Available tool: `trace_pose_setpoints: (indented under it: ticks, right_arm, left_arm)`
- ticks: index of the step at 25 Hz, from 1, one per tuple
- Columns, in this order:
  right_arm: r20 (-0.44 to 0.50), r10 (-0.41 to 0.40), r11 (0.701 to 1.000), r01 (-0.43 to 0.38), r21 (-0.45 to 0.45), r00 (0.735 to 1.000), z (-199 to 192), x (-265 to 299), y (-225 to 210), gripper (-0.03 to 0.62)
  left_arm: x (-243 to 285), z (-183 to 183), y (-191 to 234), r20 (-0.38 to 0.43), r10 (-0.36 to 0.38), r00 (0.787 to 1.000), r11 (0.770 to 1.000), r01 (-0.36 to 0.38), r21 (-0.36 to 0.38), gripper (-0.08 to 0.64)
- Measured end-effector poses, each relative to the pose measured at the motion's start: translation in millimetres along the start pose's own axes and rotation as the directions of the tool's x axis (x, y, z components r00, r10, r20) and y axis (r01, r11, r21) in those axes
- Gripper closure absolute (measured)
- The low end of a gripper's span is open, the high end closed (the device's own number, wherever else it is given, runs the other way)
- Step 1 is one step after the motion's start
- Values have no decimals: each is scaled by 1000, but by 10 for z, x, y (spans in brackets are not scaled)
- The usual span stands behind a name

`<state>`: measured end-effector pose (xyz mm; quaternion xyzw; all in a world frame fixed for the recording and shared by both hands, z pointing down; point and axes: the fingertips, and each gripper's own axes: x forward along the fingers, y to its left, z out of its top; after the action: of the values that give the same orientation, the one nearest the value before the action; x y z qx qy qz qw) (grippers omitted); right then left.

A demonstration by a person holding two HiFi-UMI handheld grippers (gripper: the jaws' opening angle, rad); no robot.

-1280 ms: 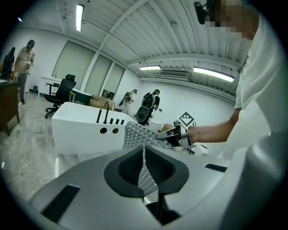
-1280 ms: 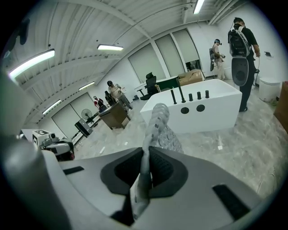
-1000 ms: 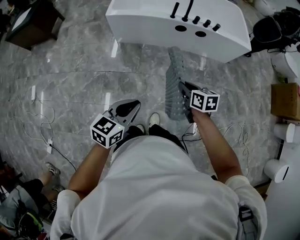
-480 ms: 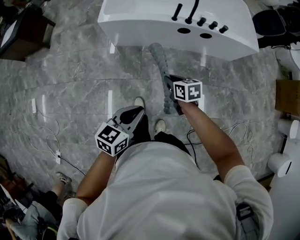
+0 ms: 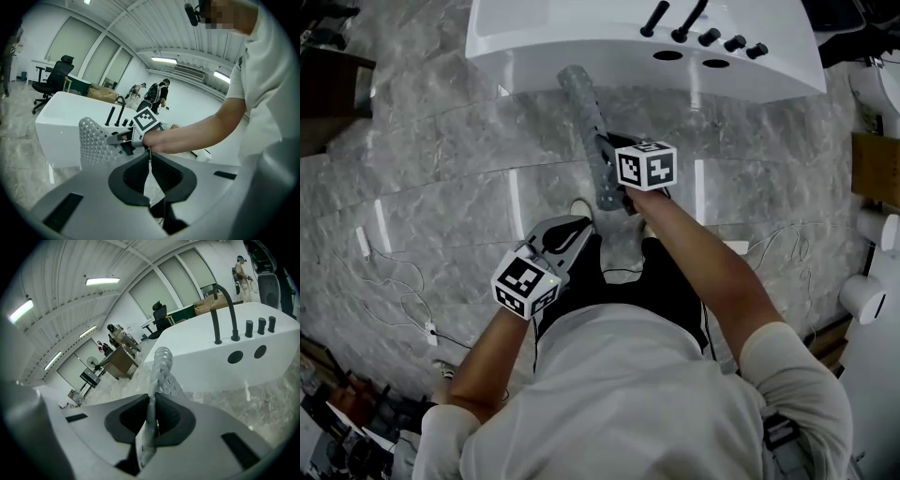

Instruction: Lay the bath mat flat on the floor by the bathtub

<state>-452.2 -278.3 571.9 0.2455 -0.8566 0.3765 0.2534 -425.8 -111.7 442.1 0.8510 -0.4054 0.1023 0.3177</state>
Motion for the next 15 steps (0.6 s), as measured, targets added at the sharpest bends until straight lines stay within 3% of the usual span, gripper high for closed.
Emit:
trace_pose_setpoints:
  ticks: [6,10,15]
  right_arm:
    - [52,-10,997,6,79,999,99,414,-859,546]
    - [32,-46,995,43,85,998,-89,753,-1728,546]
    - [-5,-123,991,123,61,992,-270,759,-3035,545]
  left_arm:
    - [499,-227,167,-41,17,999,999,-18,-35,529]
    - [982,-453,289,-84,37,996,997,-43,-63,529]
    - [1901,-434,239,-82,11,997,996,-19,-91,529]
